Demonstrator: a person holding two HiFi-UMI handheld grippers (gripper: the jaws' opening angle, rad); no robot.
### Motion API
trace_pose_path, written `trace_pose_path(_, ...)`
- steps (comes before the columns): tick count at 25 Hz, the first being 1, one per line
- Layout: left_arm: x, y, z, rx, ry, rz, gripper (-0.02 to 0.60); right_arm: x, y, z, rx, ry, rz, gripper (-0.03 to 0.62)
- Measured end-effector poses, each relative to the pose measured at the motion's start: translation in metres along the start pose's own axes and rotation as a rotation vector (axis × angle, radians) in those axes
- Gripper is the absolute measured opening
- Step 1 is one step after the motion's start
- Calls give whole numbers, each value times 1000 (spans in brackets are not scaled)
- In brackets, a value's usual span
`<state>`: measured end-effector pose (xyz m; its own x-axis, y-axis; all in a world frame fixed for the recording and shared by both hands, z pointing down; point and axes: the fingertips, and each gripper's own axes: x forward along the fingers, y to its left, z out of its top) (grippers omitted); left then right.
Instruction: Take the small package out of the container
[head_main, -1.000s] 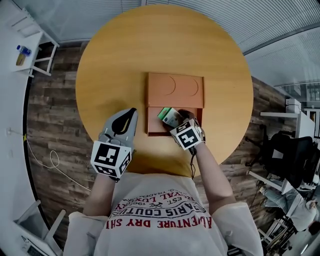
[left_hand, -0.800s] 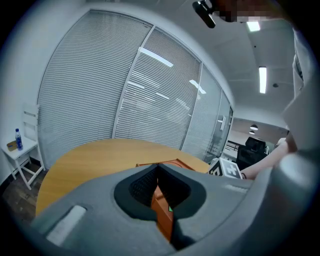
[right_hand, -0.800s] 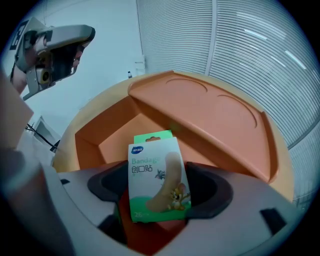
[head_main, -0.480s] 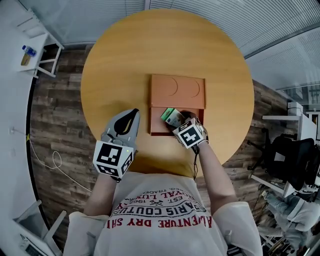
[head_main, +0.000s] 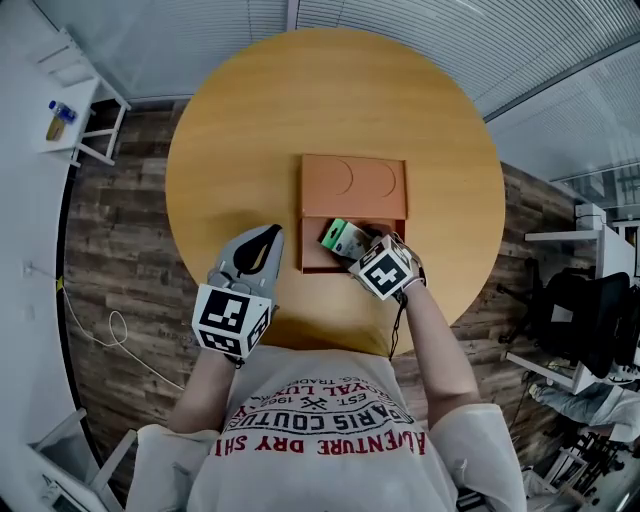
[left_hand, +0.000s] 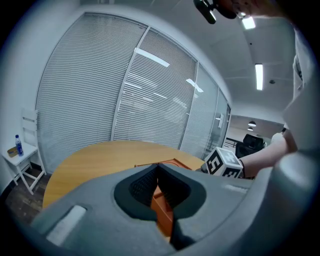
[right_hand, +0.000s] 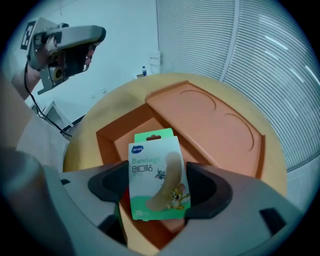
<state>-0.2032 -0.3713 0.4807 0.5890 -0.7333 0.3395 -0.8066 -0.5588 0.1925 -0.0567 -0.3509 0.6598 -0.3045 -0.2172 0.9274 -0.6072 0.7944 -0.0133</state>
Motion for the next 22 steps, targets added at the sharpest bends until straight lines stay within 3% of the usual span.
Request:
trace_pose_path(14,-8,-16,6,7,-5,-39,10,-35,4,-2,-70,37,-2,364)
trace_pose_path(22,-15,-35,16,7,-32,-28,10,-70,6,9,-33,-87,-53,364)
